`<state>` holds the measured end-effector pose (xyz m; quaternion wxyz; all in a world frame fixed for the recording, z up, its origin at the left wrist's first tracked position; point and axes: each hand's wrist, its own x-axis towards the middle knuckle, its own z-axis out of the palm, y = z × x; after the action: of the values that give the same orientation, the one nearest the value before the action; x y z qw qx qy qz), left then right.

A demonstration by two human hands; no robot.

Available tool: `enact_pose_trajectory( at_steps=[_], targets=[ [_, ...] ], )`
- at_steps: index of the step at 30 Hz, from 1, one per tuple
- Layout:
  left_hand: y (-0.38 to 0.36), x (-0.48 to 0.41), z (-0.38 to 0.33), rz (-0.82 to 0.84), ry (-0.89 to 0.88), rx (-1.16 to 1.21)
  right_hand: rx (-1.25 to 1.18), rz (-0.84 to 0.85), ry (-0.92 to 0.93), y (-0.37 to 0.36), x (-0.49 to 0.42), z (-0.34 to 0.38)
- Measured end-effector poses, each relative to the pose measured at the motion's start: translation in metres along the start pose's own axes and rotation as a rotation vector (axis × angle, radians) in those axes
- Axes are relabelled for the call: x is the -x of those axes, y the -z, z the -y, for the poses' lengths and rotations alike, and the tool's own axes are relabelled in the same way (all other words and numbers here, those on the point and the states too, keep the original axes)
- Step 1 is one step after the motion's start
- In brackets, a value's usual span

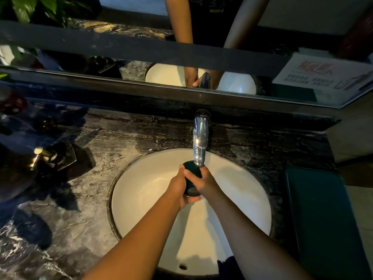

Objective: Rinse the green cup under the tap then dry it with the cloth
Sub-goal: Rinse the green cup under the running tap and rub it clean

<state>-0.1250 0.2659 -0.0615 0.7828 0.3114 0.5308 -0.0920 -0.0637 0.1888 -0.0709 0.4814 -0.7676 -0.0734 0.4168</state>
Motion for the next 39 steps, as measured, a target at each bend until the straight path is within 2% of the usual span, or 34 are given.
enact_pose_trajectory(
  at_steps=[3, 11, 16, 20, 25, 30, 35, 39],
  targets=[
    [0.001, -0.002, 0.004, 0.049, 0.010, 0.056, 0.065, 0.055, -0.028, 0.002, -0.002, 0.003],
    [0.006, -0.005, 0.003, 0.078, 0.028, 0.126, -0.191, -0.055, -0.087, 0.009, -0.007, 0.004],
    [0.005, -0.003, -0.001, 0.012, 0.018, -0.058, -0.135, 0.021, 0.007, 0.007, -0.002, -0.001],
    [0.001, -0.001, -0.003, 0.033, -0.004, -0.040, -0.071, 0.047, 0.057, 0.002, -0.007, 0.002],
    [0.005, 0.002, -0.003, 0.054, 0.028, 0.121, -0.215, -0.067, -0.058, 0.012, -0.019, 0.001],
    [0.003, -0.001, -0.004, 0.026, 0.061, 0.171, -0.263, -0.063, -0.066, 0.007, -0.012, 0.002],
    [0.003, -0.001, -0.006, 0.038, 0.031, -0.021, -0.188, -0.001, -0.029, 0.003, -0.009, 0.005],
    [0.004, -0.002, -0.007, 0.074, 0.029, 0.115, -0.178, -0.026, -0.039, 0.004, -0.013, 0.013]
  ],
)
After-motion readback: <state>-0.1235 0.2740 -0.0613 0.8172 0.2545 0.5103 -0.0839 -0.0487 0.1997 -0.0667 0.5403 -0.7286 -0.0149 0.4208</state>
